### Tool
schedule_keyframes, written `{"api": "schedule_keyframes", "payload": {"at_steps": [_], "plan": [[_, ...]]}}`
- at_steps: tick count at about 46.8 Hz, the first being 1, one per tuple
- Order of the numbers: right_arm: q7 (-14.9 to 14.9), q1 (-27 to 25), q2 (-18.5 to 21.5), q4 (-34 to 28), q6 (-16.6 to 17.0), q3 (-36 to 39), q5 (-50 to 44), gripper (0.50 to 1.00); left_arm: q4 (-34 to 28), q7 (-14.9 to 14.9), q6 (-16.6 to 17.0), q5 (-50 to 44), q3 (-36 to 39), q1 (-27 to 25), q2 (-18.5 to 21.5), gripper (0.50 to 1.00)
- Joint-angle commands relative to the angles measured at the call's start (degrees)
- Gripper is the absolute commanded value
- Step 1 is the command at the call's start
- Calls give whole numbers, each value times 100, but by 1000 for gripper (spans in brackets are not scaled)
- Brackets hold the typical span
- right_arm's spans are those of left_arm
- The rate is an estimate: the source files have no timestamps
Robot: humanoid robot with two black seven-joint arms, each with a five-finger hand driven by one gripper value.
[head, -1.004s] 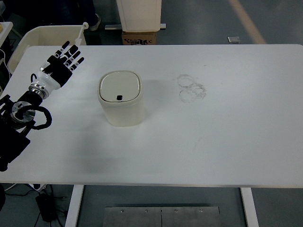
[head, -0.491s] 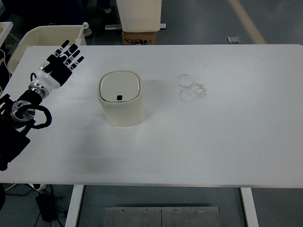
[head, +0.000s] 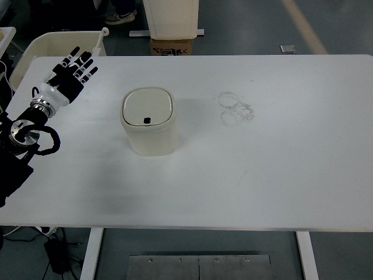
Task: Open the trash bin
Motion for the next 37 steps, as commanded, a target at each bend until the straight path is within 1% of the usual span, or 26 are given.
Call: {"api": "schedule_keyframes", "payload": {"at_steps": [1, 5, 13, 20, 23, 26, 29, 33, 35, 37], "plan": [[0, 0, 0, 0, 1, 0, 1, 993, 1, 0, -28, 53, 10, 21, 19, 1000], [0, 0, 0, 0, 1, 0, 1, 993, -25, -27, -80, 62, 10, 47, 19, 1000], [0, 0, 0, 0, 1, 0, 1, 993, -42, -9, -72, 97, 27, 65, 28, 1000], [0, 0, 0, 0, 1, 0, 1, 991, -43, 43, 130, 290, 36, -119, 63, 1000], [0, 0, 0, 0, 1, 0, 1, 991, -121, 61, 174, 370, 71, -225, 194, 1000], [0, 0, 0, 0, 1, 0, 1, 993, -376, 245, 174, 422, 89, -243, 396, 1000], [0, 0, 0, 0, 1, 0, 1, 993, -744, 596, 201, 484, 89, -243, 607, 1000], [0, 0, 0, 0, 1, 0, 1, 991, -1149, 1097, 323, 589, 89, -243, 897, 1000], [0, 0, 0, 0, 1, 0, 1, 993, -1307, 1291, 385, 651, 89, -243, 985, 1000], [0, 0, 0, 0, 1, 0, 1, 991, -1474, 1414, 411, 756, 89, -252, 1056, 1000]]}}
